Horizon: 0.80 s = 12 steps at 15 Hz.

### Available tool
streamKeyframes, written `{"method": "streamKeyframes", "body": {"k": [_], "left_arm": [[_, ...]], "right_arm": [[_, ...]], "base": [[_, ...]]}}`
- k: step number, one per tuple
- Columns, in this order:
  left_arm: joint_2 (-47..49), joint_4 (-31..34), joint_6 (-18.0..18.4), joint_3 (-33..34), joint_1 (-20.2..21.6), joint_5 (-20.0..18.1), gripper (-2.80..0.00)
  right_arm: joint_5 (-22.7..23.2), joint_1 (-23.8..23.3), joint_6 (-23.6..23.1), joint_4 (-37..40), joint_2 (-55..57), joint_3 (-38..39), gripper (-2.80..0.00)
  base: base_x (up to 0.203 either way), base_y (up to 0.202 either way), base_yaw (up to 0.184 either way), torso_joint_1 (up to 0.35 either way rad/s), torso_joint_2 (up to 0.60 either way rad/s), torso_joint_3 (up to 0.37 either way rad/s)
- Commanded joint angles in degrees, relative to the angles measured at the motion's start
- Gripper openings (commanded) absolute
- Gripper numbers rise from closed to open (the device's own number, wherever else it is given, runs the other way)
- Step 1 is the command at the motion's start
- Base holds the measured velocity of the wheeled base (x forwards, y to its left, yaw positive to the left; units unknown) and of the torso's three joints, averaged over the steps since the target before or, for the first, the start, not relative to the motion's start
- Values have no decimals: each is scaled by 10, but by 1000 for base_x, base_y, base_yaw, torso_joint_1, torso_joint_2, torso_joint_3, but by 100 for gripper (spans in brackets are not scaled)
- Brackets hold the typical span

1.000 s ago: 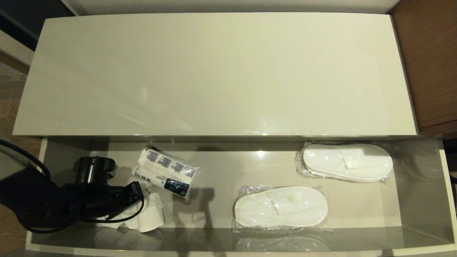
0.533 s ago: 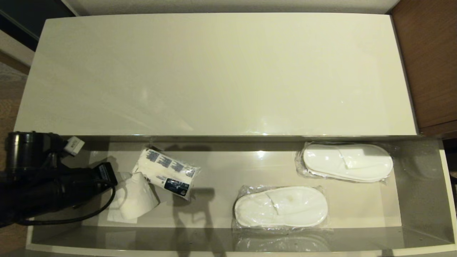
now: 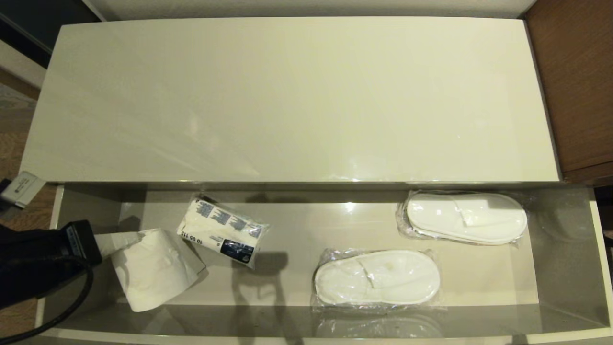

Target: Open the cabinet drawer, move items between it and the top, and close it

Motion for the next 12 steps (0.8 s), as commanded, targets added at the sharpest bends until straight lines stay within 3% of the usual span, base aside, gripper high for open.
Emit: {"method": "streamKeyframes", "body": {"k": [1,3,12], "left_arm": [[-35,11,-2,-9,1,-4,-280],[-54,49,-2,-44,2,-21,-280],[-9,62,0,-162,7,-18,-280]], "right_arm": [[0,1,0,0,0,1,-280],[0,1,0,0,0,0,-280],[0,0,0,0,0,0,-280]], "base": [[0,0,0,0,0,0],[0,0,0,0,0,0],[0,0,0,0,0,0]]}}
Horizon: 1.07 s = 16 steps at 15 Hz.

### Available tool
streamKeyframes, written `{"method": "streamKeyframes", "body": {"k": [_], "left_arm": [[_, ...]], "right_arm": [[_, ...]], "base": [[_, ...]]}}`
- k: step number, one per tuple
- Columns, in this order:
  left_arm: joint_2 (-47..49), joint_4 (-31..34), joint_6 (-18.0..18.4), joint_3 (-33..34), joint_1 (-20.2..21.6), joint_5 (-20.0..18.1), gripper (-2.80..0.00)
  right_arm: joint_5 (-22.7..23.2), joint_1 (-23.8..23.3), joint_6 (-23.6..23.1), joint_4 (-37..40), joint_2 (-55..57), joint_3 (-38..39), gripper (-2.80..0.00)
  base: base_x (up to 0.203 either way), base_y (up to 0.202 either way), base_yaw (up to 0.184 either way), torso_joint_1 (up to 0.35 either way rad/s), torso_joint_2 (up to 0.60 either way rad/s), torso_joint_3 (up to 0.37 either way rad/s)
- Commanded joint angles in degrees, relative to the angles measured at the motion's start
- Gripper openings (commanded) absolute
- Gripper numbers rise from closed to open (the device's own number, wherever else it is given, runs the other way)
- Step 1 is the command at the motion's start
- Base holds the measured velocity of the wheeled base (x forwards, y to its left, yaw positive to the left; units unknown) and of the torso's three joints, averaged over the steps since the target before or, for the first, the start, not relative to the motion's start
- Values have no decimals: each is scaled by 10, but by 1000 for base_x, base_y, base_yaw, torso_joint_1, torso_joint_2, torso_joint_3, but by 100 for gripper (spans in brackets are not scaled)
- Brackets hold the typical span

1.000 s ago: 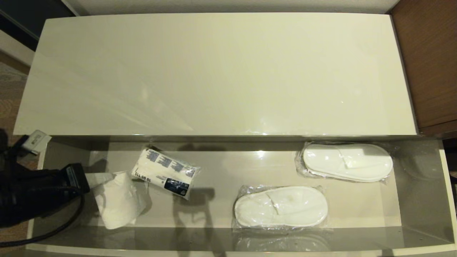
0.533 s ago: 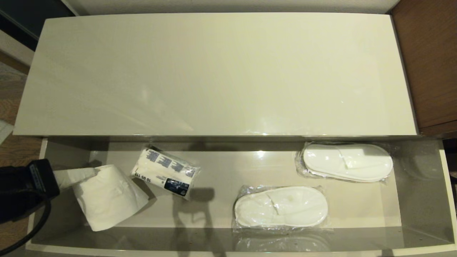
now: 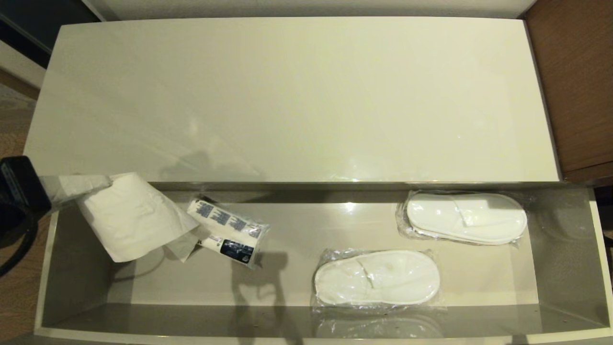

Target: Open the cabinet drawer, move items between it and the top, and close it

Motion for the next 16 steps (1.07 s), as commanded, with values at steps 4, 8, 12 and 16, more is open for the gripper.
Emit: {"method": "streamKeyframes", "body": {"k": [4,8,12,16], "left_arm": [[137,41,7,-287,1,-1,-280],[274,119,11,-540,2,-2,-280],[328,131,61,-582,2,-2,-280],[306,49,67,-577,-1,-16,-280]], "right_arm": [[0,0,1,0,0,1,-280],[0,0,1,0,0,1,-280],[0,0,1,0,0,1,-280],[0,0,1,0,0,1,-280]], "base": [[0,0,0,0,0,0],[0,0,0,0,0,0],[0,0,0,0,0,0],[0,0,0,0,0,0]]}}
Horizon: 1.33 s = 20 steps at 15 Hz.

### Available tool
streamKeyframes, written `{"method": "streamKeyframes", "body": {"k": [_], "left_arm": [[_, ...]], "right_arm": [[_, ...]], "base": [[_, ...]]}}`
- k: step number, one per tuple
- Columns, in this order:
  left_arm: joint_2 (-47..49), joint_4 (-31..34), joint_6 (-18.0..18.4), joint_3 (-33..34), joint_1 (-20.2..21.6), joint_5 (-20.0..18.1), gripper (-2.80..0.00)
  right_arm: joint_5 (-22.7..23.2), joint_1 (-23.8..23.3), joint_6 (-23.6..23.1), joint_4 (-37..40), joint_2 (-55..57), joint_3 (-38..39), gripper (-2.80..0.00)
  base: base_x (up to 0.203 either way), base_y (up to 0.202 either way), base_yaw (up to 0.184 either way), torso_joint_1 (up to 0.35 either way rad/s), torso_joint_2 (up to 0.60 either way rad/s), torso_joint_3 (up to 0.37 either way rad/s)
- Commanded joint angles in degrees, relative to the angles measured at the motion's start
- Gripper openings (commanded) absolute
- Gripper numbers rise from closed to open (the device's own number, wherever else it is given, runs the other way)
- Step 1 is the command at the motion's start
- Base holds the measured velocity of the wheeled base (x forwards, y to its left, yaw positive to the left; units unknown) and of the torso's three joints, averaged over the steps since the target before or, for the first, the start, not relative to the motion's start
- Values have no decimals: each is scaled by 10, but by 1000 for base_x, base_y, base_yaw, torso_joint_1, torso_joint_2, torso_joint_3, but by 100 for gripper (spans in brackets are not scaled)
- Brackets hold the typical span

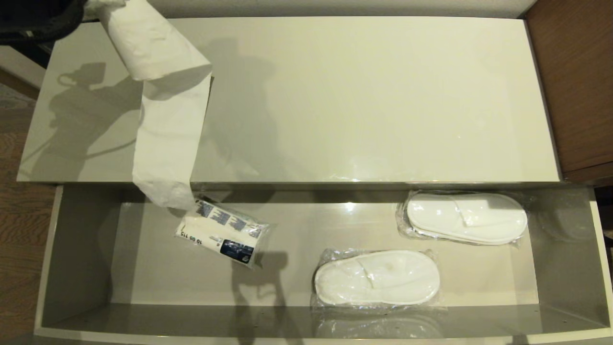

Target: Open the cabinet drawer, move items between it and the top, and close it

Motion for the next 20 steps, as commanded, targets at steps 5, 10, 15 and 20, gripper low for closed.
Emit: {"method": "streamKeyframes", "body": {"k": [5,10,15,20], "left_arm": [[-26,-24,-2,2,-7,-51,-280],[-103,-20,-6,3,-26,-64,-280],[-136,-21,-10,31,-22,-56,-280],[-146,-25,48,129,-20,-49,-280]], "right_arm": [[0,0,0,0,0,1,-280],[0,1,0,0,0,1,-280],[0,1,1,0,0,1,-280],[0,1,1,0,0,1,-280]], "base": [[0,0,0,0,0,0],[0,0,0,0,0,0],[0,0,0,0,0,0],[0,0,0,0,0,0]]}}
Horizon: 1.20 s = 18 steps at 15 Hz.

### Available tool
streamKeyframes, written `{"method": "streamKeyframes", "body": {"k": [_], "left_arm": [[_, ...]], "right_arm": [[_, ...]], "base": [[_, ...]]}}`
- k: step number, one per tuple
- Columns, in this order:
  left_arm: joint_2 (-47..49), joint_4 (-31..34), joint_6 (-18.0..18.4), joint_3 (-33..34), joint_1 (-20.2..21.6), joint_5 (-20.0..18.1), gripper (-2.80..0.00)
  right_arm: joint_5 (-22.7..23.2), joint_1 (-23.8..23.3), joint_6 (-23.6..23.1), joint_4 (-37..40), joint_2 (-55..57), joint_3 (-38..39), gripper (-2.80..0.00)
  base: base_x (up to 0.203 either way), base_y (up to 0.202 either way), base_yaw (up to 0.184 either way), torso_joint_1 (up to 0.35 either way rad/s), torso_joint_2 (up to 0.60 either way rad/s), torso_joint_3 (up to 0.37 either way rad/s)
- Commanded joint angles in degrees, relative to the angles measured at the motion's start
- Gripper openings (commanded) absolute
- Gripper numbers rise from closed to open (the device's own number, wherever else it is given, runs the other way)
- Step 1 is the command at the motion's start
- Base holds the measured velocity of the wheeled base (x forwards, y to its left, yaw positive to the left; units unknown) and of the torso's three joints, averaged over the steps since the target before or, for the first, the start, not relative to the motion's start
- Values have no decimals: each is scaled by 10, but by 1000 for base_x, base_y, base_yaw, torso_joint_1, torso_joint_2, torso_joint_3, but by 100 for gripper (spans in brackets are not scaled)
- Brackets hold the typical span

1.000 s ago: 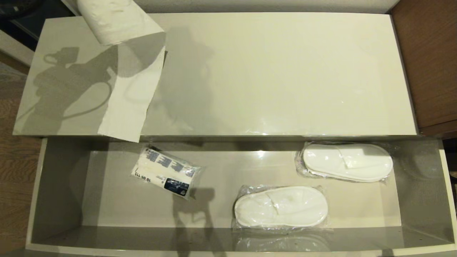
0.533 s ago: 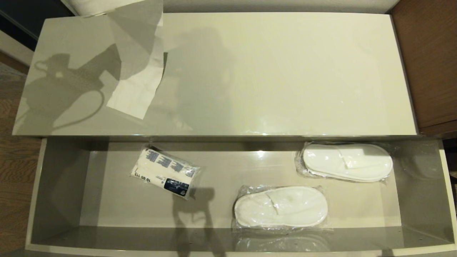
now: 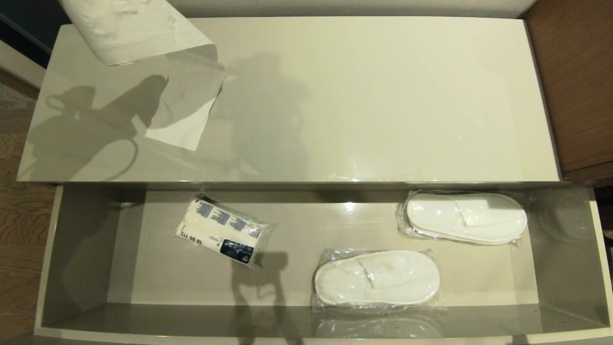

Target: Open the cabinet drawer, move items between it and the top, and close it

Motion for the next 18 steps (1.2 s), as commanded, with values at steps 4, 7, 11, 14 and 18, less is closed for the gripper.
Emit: {"method": "streamKeyframes", "body": {"k": [4,7,11,14,18], "left_arm": [[-8,-66,36,137,0,15,-280],[6,-174,100,320,0,45,-280],[54,-236,161,356,-23,120,-280],[94,-323,164,346,-24,169,-280],[198,-383,162,231,-24,228,-280]], "right_arm": [[0,0,0,0,0,1,-280],[0,-1,-1,0,0,1,-280],[-1,-1,0,0,0,1,-280],[-1,0,0,0,0,1,-280],[0,0,-1,0,0,1,-280]], "base": [[0,0,0,0,0,0],[0,0,0,0,0,0],[0,0,0,0,0,0],[0,0,0,0,0,0],[0,0,0,0,0,0]]}}
